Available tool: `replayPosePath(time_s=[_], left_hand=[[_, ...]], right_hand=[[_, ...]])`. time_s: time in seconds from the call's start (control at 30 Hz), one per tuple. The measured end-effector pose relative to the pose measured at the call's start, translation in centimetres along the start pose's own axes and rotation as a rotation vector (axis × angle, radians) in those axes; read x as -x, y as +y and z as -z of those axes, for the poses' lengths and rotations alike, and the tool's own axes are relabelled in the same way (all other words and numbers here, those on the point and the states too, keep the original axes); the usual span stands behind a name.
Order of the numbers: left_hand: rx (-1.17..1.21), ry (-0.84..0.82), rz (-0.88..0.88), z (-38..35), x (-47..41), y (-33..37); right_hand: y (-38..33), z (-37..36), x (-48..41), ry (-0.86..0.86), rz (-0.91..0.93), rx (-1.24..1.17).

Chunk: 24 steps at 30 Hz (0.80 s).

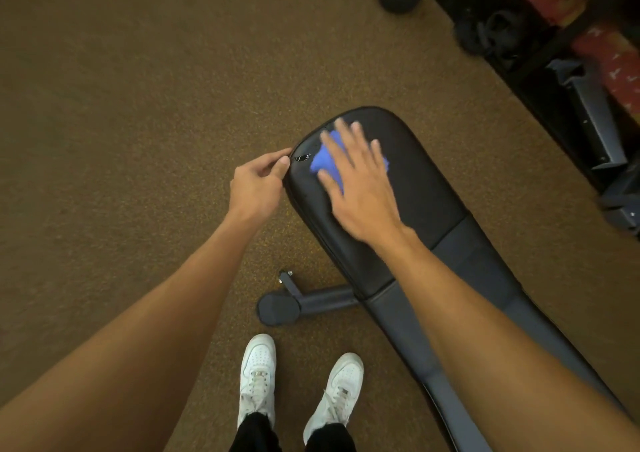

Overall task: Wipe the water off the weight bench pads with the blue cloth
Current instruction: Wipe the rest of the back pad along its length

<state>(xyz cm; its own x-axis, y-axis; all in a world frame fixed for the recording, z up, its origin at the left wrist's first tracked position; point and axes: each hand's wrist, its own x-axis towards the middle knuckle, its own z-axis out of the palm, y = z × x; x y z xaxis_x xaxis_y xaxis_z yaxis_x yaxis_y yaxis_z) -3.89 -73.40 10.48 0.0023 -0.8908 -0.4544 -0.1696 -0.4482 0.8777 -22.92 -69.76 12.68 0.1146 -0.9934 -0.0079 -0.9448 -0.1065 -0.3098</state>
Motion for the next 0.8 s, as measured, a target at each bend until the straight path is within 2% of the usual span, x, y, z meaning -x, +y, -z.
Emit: replayPosePath(time_s=[0.07, 0.1, 0.13, 0.27, 0.33, 0.4, 0.5, 0.57, 0.63, 0.7, 0.77, 0.8], left_hand=[[0.063, 0.005, 0.019, 0.1, 0.2, 0.2], [0.084, 0.003, 0.022, 0.1, 0.3, 0.4], [0.097, -0.003, 0.022, 0.1, 0.4, 0.4], [0.134, -0.004, 0.031, 0.3, 0.3, 0.6], [0.136, 0.008, 0.037, 0.2, 0.2, 0.3], [0.159, 0.020, 0.045, 0.1, 0.2, 0.2], [0.188, 0.014, 0.074, 0.1, 0.6, 0.5], [0.168, -0.002, 0.109, 0.4, 1.0, 0.7], [0.108, -0.017, 0.138, 0.8, 1.3, 0.8], [0.071, -0.017, 0.148, 1.0, 1.5, 0.9], [0.078, -0.004, 0.159, 0.9, 1.8, 1.0], [0.092, 0.005, 0.166, 0.7, 1.9, 1.1]], right_hand=[[1.0, 0.2, 2.8, -0.058, 0.179, 0.023], [1.9, 0.5, 3.7, -0.063, 0.193, 0.028], [2.8, 0.8, 4.0, -0.052, 0.148, 0.022], [3.3, 1.0, -0.9, 0.055, -0.221, -0.020], [1.8, 0.6, -4.1, 0.068, -0.268, -0.017], [-0.1, 0.3, -5.1, 0.041, -0.145, -0.003], [-1.9, -0.4, -1.4, -0.035, 0.217, 0.041], [-0.4, -0.1, 1.3, -0.073, 0.292, 0.051], [1.8, 0.5, 1.5, -0.043, 0.191, 0.042], [2.9, 0.8, -0.9, 0.009, -0.028, 0.016], [2.0, 0.7, -3.8, 0.054, -0.201, -0.003], [0.9, 0.4, -4.8, 0.064, -0.223, 0.003]])
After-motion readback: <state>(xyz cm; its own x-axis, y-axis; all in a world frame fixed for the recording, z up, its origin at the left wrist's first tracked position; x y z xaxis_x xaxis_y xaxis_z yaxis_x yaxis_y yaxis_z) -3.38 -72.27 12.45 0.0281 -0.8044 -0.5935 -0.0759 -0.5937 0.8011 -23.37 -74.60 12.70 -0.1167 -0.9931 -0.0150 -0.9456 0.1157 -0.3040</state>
